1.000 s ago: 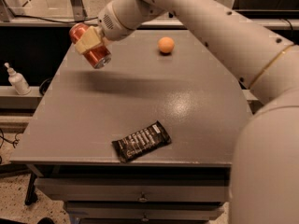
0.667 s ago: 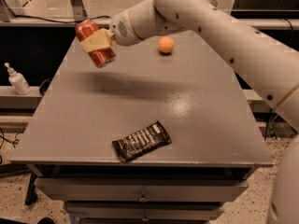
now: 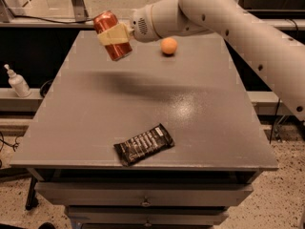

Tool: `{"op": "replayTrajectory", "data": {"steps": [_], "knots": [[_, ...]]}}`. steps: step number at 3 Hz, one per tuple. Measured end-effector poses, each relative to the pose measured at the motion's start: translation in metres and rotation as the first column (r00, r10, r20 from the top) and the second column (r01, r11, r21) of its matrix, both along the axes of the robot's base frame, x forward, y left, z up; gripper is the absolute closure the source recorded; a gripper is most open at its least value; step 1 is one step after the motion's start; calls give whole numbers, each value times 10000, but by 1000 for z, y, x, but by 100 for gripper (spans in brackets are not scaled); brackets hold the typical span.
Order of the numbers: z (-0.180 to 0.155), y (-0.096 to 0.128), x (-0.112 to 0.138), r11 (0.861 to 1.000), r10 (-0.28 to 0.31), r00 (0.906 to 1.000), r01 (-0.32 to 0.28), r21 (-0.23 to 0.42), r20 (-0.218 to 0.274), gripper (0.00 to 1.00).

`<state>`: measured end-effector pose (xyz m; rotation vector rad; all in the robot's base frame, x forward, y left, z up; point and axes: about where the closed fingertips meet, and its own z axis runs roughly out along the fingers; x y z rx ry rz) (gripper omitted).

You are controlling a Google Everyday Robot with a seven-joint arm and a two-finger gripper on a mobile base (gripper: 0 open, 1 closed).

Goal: Place coke can upright

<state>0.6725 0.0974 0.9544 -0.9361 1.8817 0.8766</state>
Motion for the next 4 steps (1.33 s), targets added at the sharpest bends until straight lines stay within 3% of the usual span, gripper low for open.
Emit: {"op": "replayTrajectory", "data": {"steps": [1, 2, 3, 4], "knots": [[2, -3, -3, 9987, 207, 9988, -227, 449, 449, 100], [0, -25, -13, 9899, 209, 9903, -398, 1358, 1376, 100], [0, -49, -22, 9841, 88, 9762, -469, 1714, 2168, 100], [-11, -117, -51, 9774, -90, 9515, -566, 2038, 3075, 100]]}}
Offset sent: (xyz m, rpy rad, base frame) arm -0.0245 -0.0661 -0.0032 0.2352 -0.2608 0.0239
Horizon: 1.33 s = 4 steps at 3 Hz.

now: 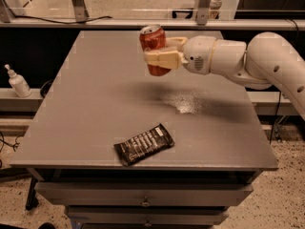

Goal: Place coke can upright

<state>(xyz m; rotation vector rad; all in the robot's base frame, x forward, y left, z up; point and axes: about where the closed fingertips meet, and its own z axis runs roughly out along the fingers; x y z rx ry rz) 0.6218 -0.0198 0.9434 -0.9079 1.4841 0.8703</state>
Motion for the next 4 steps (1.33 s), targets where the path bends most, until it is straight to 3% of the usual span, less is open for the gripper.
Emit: {"op": "replayTrajectory", "data": {"steps": [1, 2, 3, 4], "knots": [[0, 1, 0, 10000, 27, 10000, -27, -7, 5, 100], [0, -5, 1, 9986, 533, 9981, -533, -13, 315, 100], [5, -31, 3, 9962, 871, 9934, -866, -109, 743, 100], [11, -66, 3, 9967, 809, 9923, -795, -182, 943, 100]]}}
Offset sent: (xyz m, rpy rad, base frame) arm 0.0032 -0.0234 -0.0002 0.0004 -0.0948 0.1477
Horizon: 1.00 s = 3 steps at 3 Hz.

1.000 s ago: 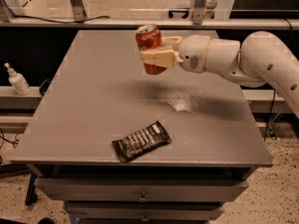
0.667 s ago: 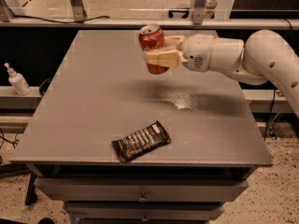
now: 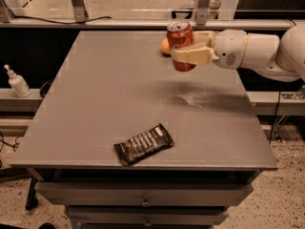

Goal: Place coke can upright

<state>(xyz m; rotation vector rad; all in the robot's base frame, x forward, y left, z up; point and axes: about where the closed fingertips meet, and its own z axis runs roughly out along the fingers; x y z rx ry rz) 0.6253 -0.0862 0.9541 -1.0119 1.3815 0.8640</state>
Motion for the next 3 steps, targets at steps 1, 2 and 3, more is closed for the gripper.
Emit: {"op": "replayTrajectory", "data": {"steps": [1, 2, 3], "knots": [[-5, -33, -8, 9982, -316, 9994, 321, 510, -109, 100], [-24, -56, -20, 9889, -584, 9975, 633, 1342, -406, 100], [-40, -72, -27, 9821, -611, 9965, 702, 1750, -566, 100]]}}
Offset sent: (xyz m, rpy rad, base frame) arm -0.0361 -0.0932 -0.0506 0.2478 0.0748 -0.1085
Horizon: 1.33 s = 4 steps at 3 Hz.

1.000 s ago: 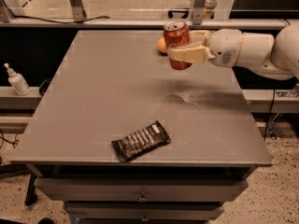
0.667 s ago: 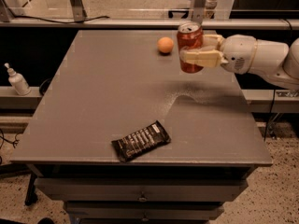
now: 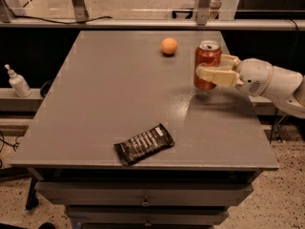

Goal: Place coke can upright

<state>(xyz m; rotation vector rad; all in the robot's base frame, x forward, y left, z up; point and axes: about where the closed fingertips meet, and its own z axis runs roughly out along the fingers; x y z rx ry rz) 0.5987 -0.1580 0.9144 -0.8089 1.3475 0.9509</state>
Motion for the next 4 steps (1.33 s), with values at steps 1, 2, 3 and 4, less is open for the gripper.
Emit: {"op": "replayTrajectory", "data": {"steps": [1, 2, 3, 4], "knots": [[-8, -13, -1, 9999, -55, 9999, 56, 118, -93, 82], [-15, -22, -3, 9998, -141, 9998, 143, 142, -148, 60], [-22, -28, -5, 9996, -199, 9995, 203, 175, -233, 36], [-28, -31, -8, 9995, -241, 9992, 247, 197, -316, 13]]}}
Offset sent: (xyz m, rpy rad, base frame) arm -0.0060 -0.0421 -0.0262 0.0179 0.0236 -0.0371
